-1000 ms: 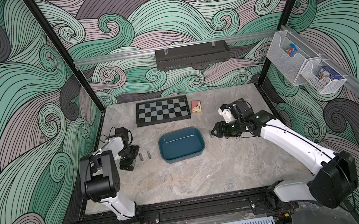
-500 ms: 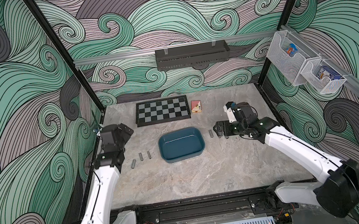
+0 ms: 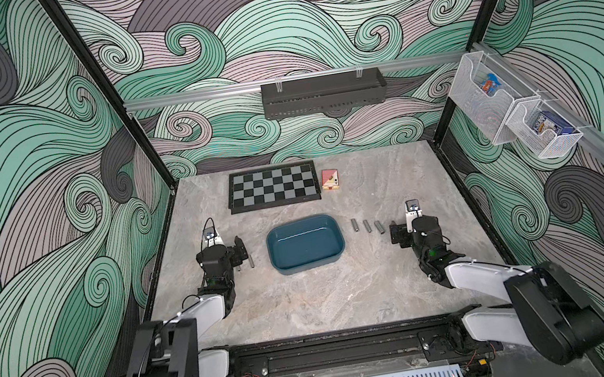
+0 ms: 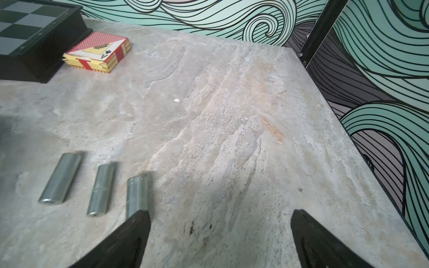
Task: Take out the socket from the storage box
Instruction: Reset both arms
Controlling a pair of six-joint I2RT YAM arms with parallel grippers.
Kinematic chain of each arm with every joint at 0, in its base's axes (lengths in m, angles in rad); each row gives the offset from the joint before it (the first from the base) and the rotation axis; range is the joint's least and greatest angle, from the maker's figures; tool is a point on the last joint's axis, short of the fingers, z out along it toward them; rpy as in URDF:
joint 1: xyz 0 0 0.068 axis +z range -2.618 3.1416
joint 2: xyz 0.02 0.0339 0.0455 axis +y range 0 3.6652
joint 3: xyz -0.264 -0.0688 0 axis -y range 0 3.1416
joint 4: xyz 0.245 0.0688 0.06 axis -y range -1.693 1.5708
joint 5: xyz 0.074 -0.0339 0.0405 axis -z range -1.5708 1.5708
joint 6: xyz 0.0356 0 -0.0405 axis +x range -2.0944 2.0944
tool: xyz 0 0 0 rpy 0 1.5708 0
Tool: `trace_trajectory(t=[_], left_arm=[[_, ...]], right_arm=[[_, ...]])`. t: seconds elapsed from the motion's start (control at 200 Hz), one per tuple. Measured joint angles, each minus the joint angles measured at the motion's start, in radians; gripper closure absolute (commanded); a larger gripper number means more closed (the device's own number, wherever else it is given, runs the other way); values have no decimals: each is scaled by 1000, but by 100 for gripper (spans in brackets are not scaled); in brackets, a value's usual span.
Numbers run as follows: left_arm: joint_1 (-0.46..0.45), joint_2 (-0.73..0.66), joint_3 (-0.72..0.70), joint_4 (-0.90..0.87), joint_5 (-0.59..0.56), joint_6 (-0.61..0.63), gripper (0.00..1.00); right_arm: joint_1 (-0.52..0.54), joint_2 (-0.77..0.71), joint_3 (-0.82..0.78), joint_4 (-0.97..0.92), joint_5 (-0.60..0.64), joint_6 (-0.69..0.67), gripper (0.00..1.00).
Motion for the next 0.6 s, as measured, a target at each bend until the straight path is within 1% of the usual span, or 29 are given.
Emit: trace_trajectory(t=[0.115,0.21,0.275,0.305,0.36,0.475,0.595], left_arm=[[27,123,-17,163,43,28,1],[60,219,-44,336,93,41,1],[68,253,-66,403,122,50,1],[68,253,-72,414,138,55,1],[62,253,-76,441,166,72,1],[39,254,-76,504,185,100,1],[34,253,-57,485,197,109,1]], right_arm=[[-66,43,11,99,-48,-19,2],[-148,86,-33,304,-128,-21,1],[-213,200,-79,491,-198,-7,1],[-235,251,-89,526,-226,-3,1],[-252,293,-95,518,-282,-2,1],[-254,293,-56,525,-392,-9,1],[-254,286,25,485,-479,-22,1]])
